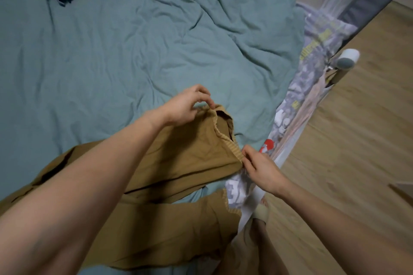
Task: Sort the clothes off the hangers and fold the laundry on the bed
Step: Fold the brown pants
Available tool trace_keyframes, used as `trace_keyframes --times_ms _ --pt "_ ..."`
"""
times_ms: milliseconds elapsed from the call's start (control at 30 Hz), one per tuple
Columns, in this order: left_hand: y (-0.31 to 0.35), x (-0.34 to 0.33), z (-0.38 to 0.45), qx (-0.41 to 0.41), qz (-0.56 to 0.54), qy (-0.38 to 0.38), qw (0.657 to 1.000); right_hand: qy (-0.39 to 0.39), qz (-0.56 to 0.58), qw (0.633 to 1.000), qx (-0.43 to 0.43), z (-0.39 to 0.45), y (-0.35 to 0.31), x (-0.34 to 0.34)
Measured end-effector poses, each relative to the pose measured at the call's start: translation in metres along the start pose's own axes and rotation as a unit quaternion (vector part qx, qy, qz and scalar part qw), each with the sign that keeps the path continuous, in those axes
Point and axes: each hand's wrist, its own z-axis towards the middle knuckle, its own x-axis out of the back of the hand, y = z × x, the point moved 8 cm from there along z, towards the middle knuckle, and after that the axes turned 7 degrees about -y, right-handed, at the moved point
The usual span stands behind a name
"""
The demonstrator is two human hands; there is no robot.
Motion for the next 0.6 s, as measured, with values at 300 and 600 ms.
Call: trace_keyframes --times_ms 300,600 --pt "0.017 -0.027 0.023 -0.054 0.218 -0.088 0.971 0.004 -0.008 0.999 0.038 -0.001 -0.006 -0.002" --pt "0.013 -0.02 0.011 -0.069 0.365 -0.126 0.92 -0.165 -0.168 0.967 0.096 0.007 -0.013 -0.027"
